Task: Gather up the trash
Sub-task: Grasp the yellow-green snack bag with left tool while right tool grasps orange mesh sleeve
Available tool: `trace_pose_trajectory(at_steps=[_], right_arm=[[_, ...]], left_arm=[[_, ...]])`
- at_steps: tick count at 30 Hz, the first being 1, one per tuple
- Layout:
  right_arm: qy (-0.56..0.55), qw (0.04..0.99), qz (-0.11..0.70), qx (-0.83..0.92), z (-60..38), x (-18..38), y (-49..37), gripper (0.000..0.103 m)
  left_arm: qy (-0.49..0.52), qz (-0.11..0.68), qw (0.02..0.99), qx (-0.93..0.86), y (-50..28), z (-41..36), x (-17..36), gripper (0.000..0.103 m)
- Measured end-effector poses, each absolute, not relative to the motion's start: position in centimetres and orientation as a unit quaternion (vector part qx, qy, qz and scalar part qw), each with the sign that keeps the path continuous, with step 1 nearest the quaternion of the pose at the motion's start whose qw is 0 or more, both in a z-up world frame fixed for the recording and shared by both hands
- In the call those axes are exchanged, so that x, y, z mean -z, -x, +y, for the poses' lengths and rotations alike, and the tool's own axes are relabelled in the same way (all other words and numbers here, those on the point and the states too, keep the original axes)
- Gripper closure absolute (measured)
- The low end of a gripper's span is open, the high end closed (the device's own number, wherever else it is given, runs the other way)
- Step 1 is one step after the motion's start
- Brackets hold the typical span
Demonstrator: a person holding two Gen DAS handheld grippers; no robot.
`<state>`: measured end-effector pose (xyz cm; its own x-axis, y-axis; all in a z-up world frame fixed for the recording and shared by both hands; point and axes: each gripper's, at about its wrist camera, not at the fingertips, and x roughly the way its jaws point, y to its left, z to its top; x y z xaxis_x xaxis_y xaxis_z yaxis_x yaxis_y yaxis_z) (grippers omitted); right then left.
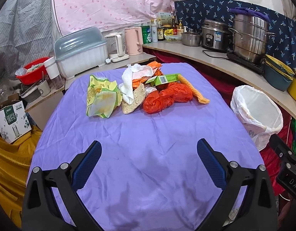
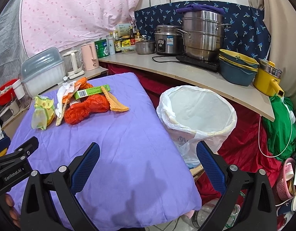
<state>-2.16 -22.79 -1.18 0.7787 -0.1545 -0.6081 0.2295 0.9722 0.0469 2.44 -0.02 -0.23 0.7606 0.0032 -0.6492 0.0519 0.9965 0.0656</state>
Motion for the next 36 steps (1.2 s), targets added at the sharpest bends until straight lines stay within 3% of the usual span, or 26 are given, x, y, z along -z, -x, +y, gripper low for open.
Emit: trace_pose_trajectory(at_steps=[30,36], right_arm=[[-0.037,0.934,0.348,0.077,-18.8,5.4,-12.8,0.007],[-0.029,0.928,0.364,0.074,-18.4,7.0,-17.4,0.012]], left_arm=[[0.014,0.373,0.926,-0.060,-16.4,10.8,3.2,0.008],[0.018,0.386,0.921,-0.056,-19.7,11.7,4.5,0.008]])
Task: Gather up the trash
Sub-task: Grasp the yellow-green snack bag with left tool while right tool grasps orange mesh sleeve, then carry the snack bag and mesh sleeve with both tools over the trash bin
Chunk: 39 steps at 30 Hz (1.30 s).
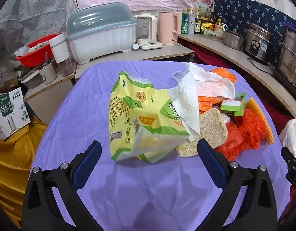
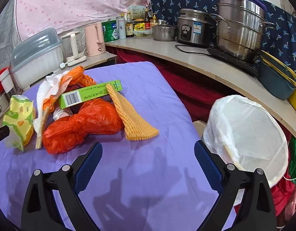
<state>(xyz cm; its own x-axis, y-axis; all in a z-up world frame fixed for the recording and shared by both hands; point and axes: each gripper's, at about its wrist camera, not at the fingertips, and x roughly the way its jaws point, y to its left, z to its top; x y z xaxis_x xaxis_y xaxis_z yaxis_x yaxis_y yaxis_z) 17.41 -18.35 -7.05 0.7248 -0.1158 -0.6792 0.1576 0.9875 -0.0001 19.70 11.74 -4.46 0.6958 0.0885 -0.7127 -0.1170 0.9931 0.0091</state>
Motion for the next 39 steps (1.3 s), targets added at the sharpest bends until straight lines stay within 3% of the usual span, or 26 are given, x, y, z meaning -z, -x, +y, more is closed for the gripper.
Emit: trace_pose_trajectory(at_steps=[7,12,16,21,23,28,39], right_arm=[[-0.009,0.920,0.387,0.066,-17.4,9.3,-21.9,0.022],[0.006,0.918,0.391,0.061,-16.9,10.0,-23.8,0.027],[0.006,0.916,0.398,0.057,-17.3,10.5,-24.8,0.039],[-0.021,0.907,0.418,0.051,-18.5,11.2,-25.1,0.070],[-0.036,0.906,0.420,0.049,-19.1,11.2,-24.8,0.079],[-0.062,0.908,0.411,0.050,-20.3,9.9,-23.0,0.089],[-0.098,0.922,0.369,0.062,-22.6,5.7,-15.6,0.091]], left_arm=[[0.025,0.390,0.919,-0.049,-22.1,12.3,5.4,0.011],[0.035,0.410,0.911,-0.021,-23.2,12.0,6.1,0.041],[0.028,0.405,0.914,-0.017,-23.0,11.6,6.2,0.048],[0.028,0.405,0.914,-0.005,-22.6,11.1,5.8,0.068],[0.032,0.406,0.913,0.000,-22.3,11.1,5.6,0.071],[0.034,0.397,0.917,0.007,-20.7,10.7,4.4,0.076],[0.033,0.364,0.930,0.040,-14.6,8.6,0.4,0.077]])
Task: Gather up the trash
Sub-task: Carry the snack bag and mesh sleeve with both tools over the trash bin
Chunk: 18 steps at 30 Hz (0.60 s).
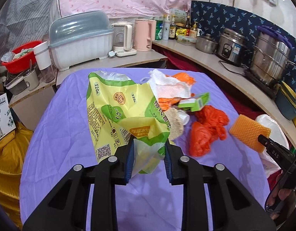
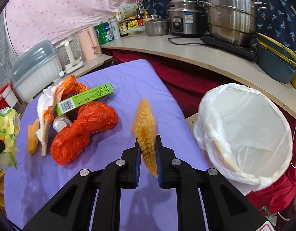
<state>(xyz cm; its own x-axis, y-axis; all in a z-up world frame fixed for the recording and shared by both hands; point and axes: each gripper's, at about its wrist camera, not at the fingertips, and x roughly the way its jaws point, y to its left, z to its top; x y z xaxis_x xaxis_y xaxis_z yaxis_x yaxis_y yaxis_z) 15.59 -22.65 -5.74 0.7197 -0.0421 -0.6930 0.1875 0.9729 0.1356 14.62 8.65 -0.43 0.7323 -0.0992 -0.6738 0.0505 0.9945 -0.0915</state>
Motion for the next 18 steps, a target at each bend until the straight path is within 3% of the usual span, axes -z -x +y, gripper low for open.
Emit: trace_pose_trajectory(at_steps=[18], right_arm=[[-0.151,0.934,0.295,0.132,-31.0,0.5,-3.8,0.092]], left_arm=[[-0.026,0.330,0.922,0.198,-6.8,-5.1,-3.7,0.077]])
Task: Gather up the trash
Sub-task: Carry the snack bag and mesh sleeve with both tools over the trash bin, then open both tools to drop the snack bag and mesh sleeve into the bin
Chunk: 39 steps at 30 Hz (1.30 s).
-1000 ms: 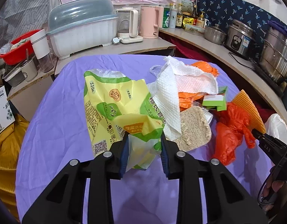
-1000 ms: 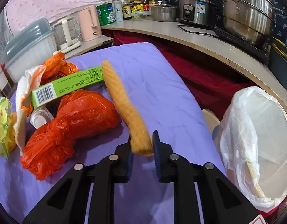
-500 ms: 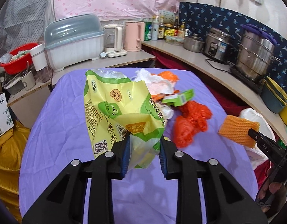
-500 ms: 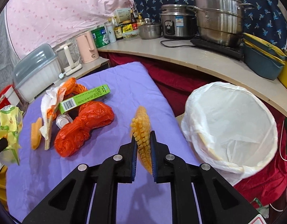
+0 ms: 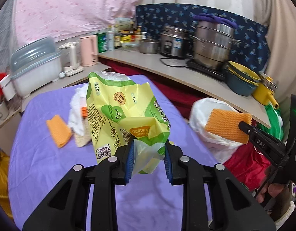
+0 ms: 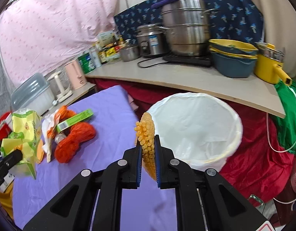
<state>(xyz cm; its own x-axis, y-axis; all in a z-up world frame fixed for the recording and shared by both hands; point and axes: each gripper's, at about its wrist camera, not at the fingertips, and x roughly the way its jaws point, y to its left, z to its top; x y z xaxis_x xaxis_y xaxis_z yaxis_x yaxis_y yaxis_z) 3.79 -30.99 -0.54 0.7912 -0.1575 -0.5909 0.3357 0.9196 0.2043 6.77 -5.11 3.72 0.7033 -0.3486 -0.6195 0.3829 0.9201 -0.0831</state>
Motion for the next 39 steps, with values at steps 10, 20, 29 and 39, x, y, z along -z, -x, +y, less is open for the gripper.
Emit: trace_pose_trajectory(at_steps=[10,20,29,39], right_arm=[[-0.168,0.923,0.274,0.210,-38.0,0.5,-1.0,0.092],[-0.189,0.910,0.271,0.252,-43.4,1.4,-0.7,0.092],[-0.187,0.905,0.288,0.249,-44.6,3.0,-2.6,0.092],[-0.189,0.906,0.298,0.235,-44.6,3.7,-5.0,0.082]], left_arm=[[-0.062,0.329,0.885,0.322,-6.9,-16.9,-4.4,0.077],[-0.085,0.370,0.837,0.394,-10.8,-27.9,-0.6,0.076],[-0.087,0.396,0.825,0.394,-12.6,-30.2,2.4,0.065],[-0.079,0.376,0.852,0.356,-14.1,-27.9,1.8,0.033]])
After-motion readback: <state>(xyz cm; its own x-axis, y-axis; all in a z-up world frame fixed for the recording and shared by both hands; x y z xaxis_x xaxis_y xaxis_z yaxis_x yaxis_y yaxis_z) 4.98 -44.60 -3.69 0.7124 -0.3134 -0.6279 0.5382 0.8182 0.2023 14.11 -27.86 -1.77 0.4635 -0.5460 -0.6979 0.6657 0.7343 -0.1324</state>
